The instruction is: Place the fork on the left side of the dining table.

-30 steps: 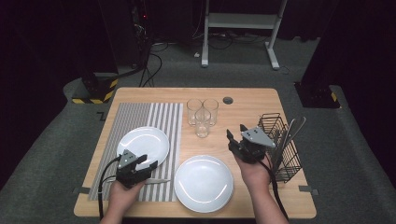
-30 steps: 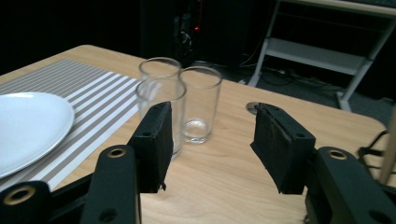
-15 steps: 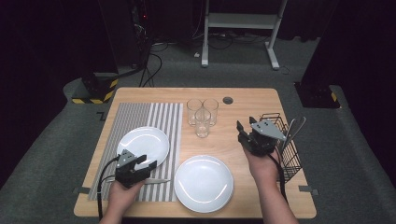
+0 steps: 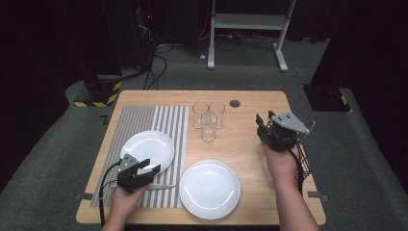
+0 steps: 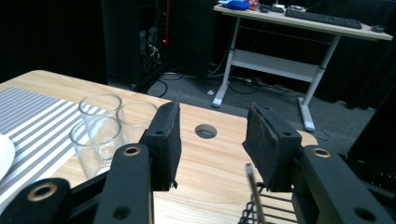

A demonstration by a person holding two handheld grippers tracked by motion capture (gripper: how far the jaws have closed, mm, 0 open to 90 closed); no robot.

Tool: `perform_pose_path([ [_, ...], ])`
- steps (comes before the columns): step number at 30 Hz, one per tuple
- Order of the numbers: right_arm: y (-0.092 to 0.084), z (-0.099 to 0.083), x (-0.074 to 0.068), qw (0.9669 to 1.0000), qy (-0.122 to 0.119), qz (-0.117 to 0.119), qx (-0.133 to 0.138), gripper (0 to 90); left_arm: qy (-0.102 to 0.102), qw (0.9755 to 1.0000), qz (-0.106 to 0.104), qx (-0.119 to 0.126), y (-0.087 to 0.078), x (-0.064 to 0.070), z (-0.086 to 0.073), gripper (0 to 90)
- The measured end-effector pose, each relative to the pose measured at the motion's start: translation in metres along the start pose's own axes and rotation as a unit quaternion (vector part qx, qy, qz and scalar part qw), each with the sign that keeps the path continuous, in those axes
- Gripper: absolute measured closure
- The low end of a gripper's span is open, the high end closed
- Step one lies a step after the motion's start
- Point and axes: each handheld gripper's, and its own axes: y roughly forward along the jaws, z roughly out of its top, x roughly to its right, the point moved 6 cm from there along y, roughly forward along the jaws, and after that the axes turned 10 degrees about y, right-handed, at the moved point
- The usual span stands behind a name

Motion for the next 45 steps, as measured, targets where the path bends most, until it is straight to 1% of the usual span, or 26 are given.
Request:
perform_pose_path([
  [4, 0.004, 0.001, 0.005, 1.0, -0.003, -0.006, -0.003, 58.3, -0.001, 1.0, 0.0, 0.002, 0.0, 0.0, 0.0, 44.3],
  [6, 0.007, 0.001, 0.008, 0.9999, 0.0, -0.009, -0.008, 59.3, -0.001, 1.0, 0.0, 0.001, 0.0, 0.0, 0.0, 44.3],
  [12, 0.016, -0.006, 0.016, 0.9993, 0.01, -0.017, -0.03, 64.3, -0.001, 1.0, -0.001, 0.002, 0.0, 0.0, 0.0, 44.5],
  [13, 0.016, -0.006, 0.016, 0.9993, 0.01, -0.017, -0.03, 64.3, -0.001, 1.0, -0.001, 0.002, 0.0, 0.001, 0.0, 44.5],
  [14, 0.018, -0.008, 0.019, 0.999, 0.01, -0.024, -0.037, 67.5, -0.001, 1.0, -0.001, 0.001, 0.0, 0.001, 0.0, 44.5],
  [16, 0.019, -0.011, 0.021, 0.9986, 0.008, -0.028, -0.044, 70.7, 0.0, 1.0, -0.002, 0.001, 0.0, 0.002, 0.0, 44.5],
  [20, 0.02, -0.015, 0.026, 0.9981, 0.007, -0.029, -0.053, 72.5, -0.001, 1.0, -0.002, 0.001, 0.0, 0.001, 0.0, 44.5],
  [25, 0.024, -0.02, 0.026, 0.9977, 0.001, -0.029, -0.061, 75.2, -0.001, 1.0, -0.003, 0.0, 0.0, 0.001, 0.0, 44.5],
  [29, 0.026, -0.022, 0.026, 0.9973, -0.001, -0.032, -0.067, 78.6, -0.001, 1.0, -0.001, 0.006, -0.002, 0.001, 0.002, 44.5],
  [30, 0.027, -0.022, 0.027, 0.997, 0.0, -0.035, -0.07, 81.8, -0.001, 1.0, 0.0, 0.008, -0.004, 0.0, 0.003, 44.5],
  [33, 0.027, -0.022, 0.027, 0.997, -0.001, -0.036, -0.069, 82.7, -0.002, 1.0, -0.001, 0.008, -0.004, -0.001, 0.002, 44.6],
  [34, 0.027, -0.022, 0.026, 0.9969, -0.003, -0.039, -0.068, 83.1, -0.006, 1.0, -0.002, 0.007, -0.003, -0.001, 0.001, 44.5],
  [37, 0.026, -0.021, 0.027, 0.9969, -0.005, -0.04, -0.067, 83.5, -0.004, 1.0, -0.002, 0.007, -0.003, 0.0, 0.001, 44.6],
  [43, 0.02, -0.016, 0.031, 0.9975, -0.001, -0.049, -0.05, 84.9, -0.005, 0.9999, -0.004, 0.008, -0.004, -0.001, 0.002, 44.6],
  [45, 0.017, -0.014, 0.032, 0.9977, 0.0, -0.049, -0.046, 85.2, -0.003, 0.9999, -0.008, 0.012, -0.003, 0.0, 0.002, 44.6],
])
